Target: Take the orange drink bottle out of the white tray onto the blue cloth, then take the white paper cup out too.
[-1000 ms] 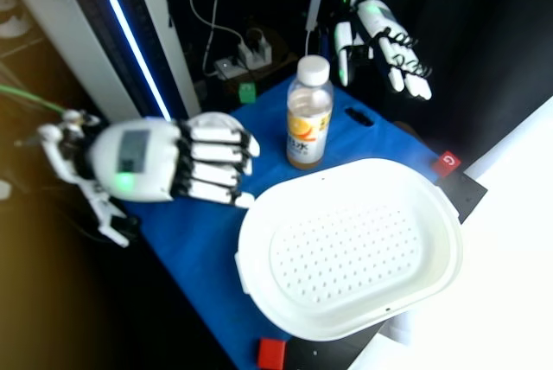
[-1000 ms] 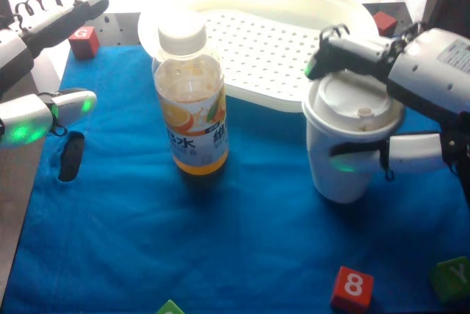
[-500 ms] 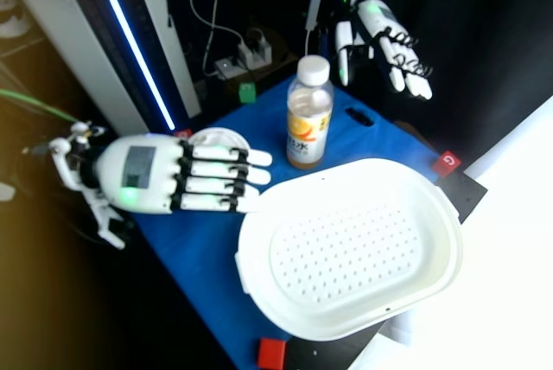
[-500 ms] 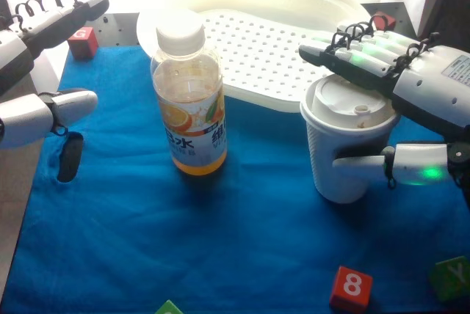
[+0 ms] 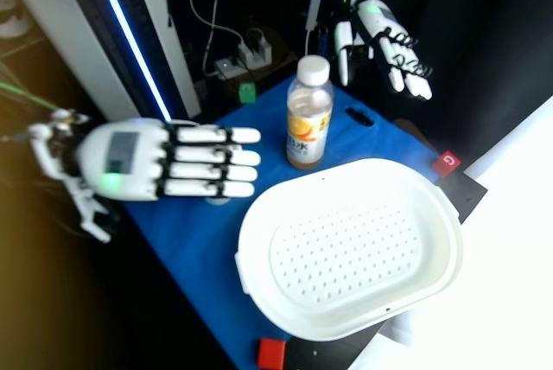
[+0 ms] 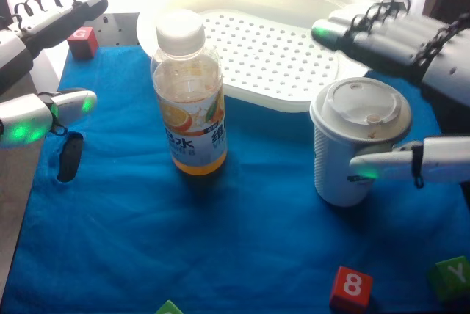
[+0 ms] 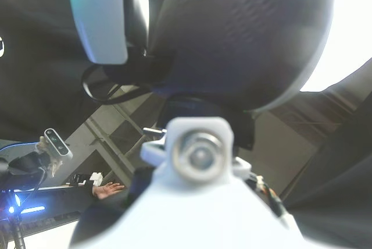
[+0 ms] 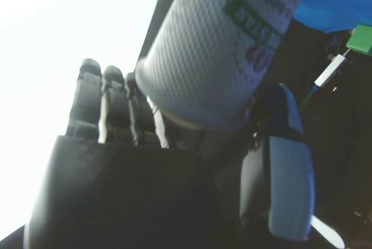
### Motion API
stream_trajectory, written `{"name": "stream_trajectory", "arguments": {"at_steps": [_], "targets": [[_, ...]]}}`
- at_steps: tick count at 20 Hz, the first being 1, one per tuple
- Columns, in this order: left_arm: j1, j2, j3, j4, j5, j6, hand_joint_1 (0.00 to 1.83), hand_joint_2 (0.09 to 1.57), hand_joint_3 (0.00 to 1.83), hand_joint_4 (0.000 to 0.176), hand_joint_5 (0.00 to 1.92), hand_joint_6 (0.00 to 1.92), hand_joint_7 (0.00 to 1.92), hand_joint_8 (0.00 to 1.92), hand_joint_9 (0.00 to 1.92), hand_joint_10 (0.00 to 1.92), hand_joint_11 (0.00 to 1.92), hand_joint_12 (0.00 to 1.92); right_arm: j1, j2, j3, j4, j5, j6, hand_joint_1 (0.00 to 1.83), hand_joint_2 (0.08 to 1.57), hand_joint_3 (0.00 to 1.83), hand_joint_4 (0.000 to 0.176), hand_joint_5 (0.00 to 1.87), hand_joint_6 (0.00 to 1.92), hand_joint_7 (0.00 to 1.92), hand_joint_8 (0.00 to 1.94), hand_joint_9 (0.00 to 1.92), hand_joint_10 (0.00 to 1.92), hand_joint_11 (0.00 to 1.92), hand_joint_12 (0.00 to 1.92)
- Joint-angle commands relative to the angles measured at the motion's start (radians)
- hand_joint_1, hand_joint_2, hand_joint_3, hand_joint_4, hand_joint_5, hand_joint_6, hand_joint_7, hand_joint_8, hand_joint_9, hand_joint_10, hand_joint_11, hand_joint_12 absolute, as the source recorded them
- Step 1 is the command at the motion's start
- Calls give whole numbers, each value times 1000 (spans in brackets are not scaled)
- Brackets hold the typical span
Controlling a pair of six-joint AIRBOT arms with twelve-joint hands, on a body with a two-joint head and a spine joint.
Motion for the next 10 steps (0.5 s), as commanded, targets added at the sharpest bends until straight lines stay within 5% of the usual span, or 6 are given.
{"name": "stream_trajectory", "arguments": {"at_steps": [1,3,4,5,9,10], "targets": [[-4,1,0,-13,-124,-2,718,1342,0,131,2,1,0,0,0,0,0,0,8,6,-10,13,145,3,511,981,0,64,0,0,0,0,0,0,0,1369],[-4,1,0,-13,-125,-2,716,1333,0,136,9,4,0,0,0,0,0,0,8,21,-19,13,164,3,542,965,0,96,0,0,0,0,0,0,0,1069],[-3,1,-1,-13,-127,-2,735,1335,0,118,12,4,0,0,0,0,0,0,8,25,-22,13,171,3,555,961,0,111,0,0,0,0,0,0,0,906],[-2,1,-1,-14,-128,-2,736,1334,0,129,7,2,0,0,0,0,0,0,8,28,-25,13,174,3,566,960,0,118,0,0,0,0,0,0,0,872],[3,1,-2,-16,-134,-2,716,1327,0,130,1,0,0,0,0,0,0,0,4,38,-40,8,185,7,538,952,0,132,0,0,0,0,0,0,0,1009],[4,1,-2,-17,-137,-2,719,1330,0,126,5,2,0,0,0,0,0,0,-5,42,-41,2,215,35,540,939,0,97,0,0,0,0,0,0,0,1082]]}}
